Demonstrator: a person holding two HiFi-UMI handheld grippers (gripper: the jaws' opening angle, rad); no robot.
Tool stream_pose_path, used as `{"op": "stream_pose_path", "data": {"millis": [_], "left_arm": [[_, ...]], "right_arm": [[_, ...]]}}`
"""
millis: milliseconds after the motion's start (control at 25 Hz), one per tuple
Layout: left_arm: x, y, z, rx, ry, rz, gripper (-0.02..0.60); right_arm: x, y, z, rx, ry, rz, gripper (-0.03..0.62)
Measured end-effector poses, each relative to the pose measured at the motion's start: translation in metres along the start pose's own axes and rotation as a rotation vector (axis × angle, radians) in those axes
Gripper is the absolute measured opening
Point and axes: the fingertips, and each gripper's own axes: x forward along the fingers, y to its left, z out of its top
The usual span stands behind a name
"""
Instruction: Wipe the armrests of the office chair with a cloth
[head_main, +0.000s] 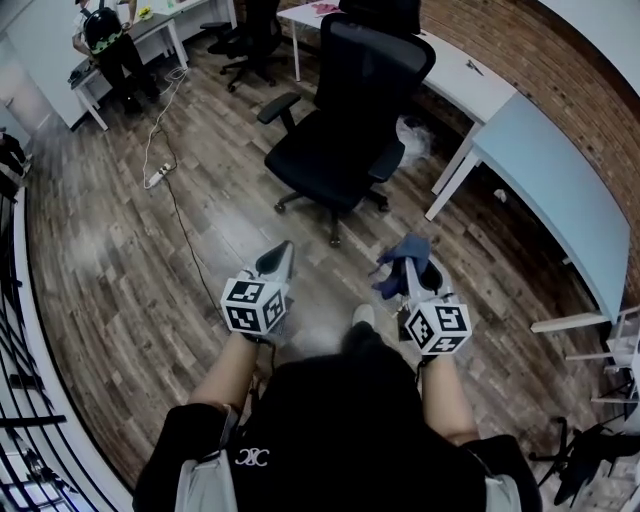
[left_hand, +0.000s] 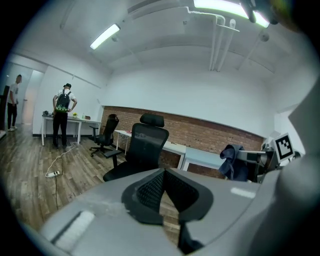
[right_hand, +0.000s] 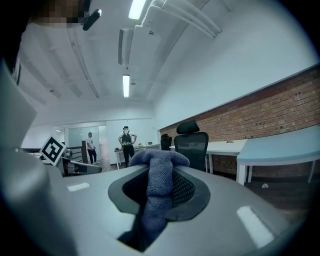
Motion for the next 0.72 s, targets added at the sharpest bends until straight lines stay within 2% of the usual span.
{"op": "stream_pose_path", "data": {"millis": [320, 720], "left_arm": [[0.078, -0.005, 0.04, 0.03, 0.018, 0.012, 0.006], [0.162, -0.007, 0.061, 0.029, 0.039, 0.068, 0.006]], "right_arm": [[0.067, -0.056, 0.033, 0.014, -0.001, 0.031, 0.08], [0.136, -0.123, 0.034, 0.006, 0.065, 0.107, 0.08]]}}
